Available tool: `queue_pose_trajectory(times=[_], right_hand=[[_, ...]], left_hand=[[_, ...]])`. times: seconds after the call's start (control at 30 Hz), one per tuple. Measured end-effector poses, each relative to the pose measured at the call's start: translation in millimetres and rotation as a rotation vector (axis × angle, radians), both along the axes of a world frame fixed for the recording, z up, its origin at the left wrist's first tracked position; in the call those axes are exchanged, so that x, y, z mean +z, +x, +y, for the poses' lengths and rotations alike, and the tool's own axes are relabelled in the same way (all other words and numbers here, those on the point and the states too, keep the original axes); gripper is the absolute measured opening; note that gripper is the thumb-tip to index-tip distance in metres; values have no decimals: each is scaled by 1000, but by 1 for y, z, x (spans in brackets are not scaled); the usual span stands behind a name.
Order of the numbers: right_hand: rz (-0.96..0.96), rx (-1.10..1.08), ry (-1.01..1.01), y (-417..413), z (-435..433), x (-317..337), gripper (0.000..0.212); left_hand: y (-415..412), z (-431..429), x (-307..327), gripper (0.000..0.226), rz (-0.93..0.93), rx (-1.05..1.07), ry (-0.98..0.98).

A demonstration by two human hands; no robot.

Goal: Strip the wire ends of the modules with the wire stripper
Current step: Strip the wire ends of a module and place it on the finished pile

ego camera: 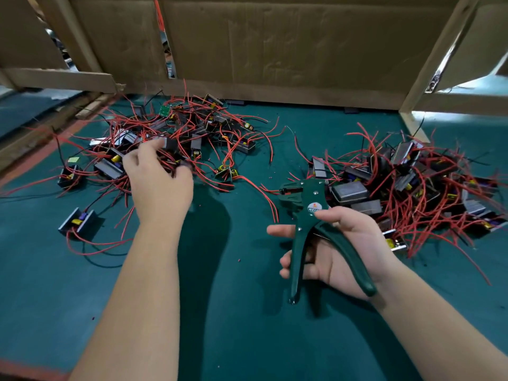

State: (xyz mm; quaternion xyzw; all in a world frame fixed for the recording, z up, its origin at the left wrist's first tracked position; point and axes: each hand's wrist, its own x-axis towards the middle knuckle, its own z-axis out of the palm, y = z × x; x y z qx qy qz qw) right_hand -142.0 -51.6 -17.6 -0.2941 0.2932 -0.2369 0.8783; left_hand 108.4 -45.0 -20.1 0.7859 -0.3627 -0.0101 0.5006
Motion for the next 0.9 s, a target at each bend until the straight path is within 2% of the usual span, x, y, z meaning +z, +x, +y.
queue_pose_trajectory(times=[0.1,0.17,0.27,0.37,0.53,0.63,0.73,0.8,0.9], right_hand=[[23,-71,-15,1,-5,-2,17],[14,-99,-18,0,-7,-3,15],[24,-156,-25,-2,-12,-4,13],[50,-233,-35,-7,-18,-2,12],[73,-359,-66,-15,-25,0,10],[54,-323,-75,-17,-23,1,8],[39,-270,-96,-19,-20,-1,8],[28,-232,-103,-18,-18,-1,11],[-13,-183,-98,-16,-14,-1,20]], left_hand=[[-3,0,5,42,13,-2,-216],[-3,-2,7,45,39,-19,-279],[-3,-4,5,37,45,-99,-220],[-8,-6,1,27,134,-174,-148],[-10,-11,-2,45,266,-313,-86],[-13,-12,-3,47,344,-361,-80],[-16,-9,-5,39,274,-396,-16],[-21,-8,-6,44,223,-418,-8],[-32,-6,-2,53,282,-494,-35]])
